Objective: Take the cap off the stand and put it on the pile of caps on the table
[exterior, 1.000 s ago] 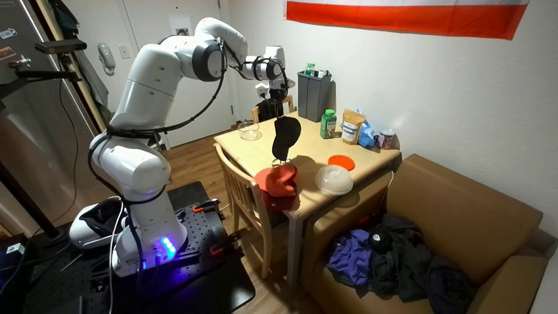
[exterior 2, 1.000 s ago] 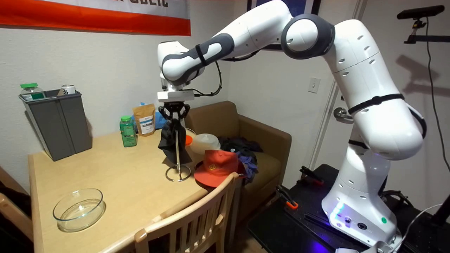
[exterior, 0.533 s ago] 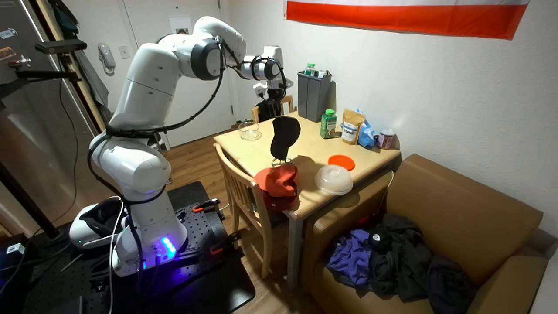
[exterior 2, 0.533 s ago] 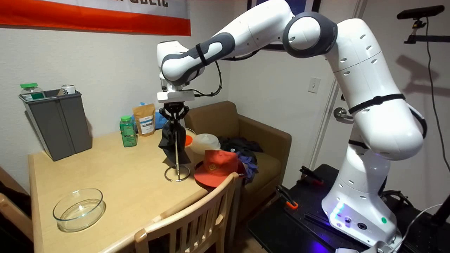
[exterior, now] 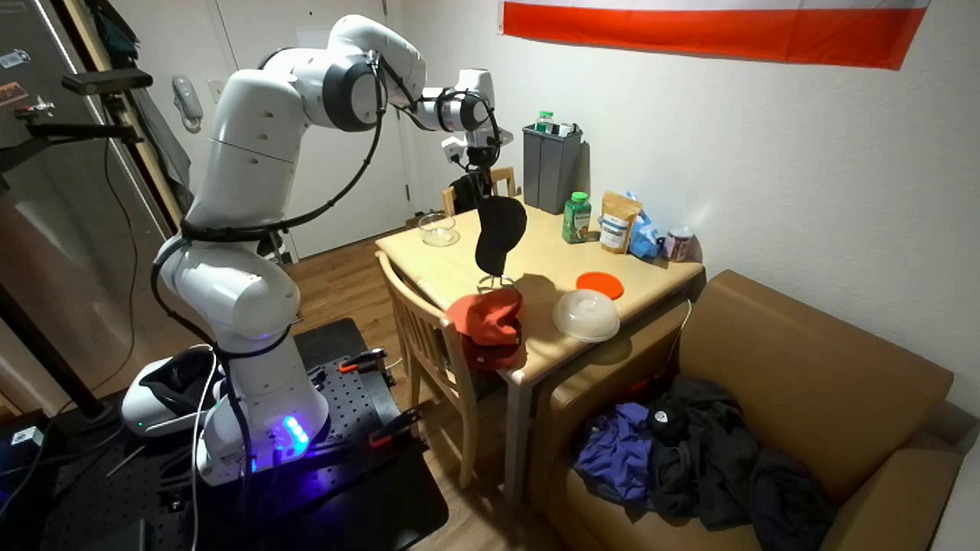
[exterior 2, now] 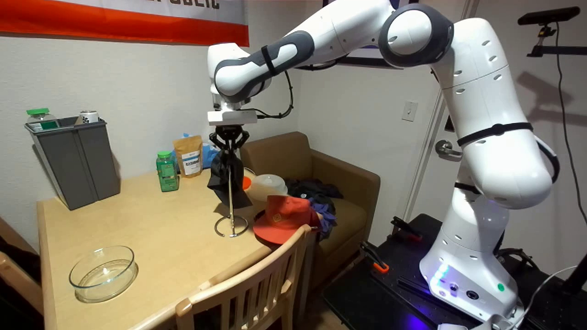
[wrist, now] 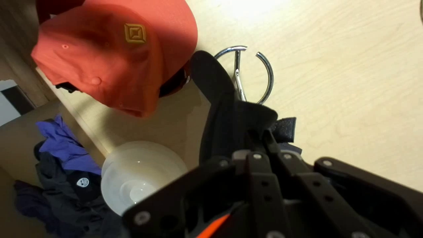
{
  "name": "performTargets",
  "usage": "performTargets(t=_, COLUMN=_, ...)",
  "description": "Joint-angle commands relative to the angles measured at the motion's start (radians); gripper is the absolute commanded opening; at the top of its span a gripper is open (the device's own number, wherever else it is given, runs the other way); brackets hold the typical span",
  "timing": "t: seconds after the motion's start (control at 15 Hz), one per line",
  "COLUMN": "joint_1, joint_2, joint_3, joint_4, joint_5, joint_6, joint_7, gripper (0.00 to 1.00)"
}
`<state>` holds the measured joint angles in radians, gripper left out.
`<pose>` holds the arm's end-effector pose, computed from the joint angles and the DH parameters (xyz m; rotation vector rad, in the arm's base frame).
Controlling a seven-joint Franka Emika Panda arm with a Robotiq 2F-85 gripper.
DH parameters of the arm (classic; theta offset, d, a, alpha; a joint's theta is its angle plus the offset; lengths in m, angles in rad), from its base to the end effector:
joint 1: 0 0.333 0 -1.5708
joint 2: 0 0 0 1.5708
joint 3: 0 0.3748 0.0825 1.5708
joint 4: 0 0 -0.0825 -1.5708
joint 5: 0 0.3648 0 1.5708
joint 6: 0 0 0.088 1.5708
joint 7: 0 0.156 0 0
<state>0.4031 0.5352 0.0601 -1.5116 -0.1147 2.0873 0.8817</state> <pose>0.6507 0.3053 0.3679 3.0563 -0.5766 0.1191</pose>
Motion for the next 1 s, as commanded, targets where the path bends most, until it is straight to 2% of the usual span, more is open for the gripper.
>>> performTargets(t=0.0, joint_1=-0.006, joint_2=-0.136, joint_3=0.007, joint_4=-0.115, joint_5=-0.025, joint_6=0.005, joint_7=-0.013, gripper=0.01)
performTargets(t=0.6, joint_1=-0.016, joint_2=-0.339, joint_3=0.019, joint_4=-0.167, joint_5=-0.158, joint_6=0.020, joint_7=0.027, gripper=0.01)
performTargets(t=0.93, joint_1=-0.043, joint_2=-0.466, joint_3=0.039, joint_4=-0.268, joint_5=-0.204, joint_6=0.019, joint_7=0.068, gripper=0.01)
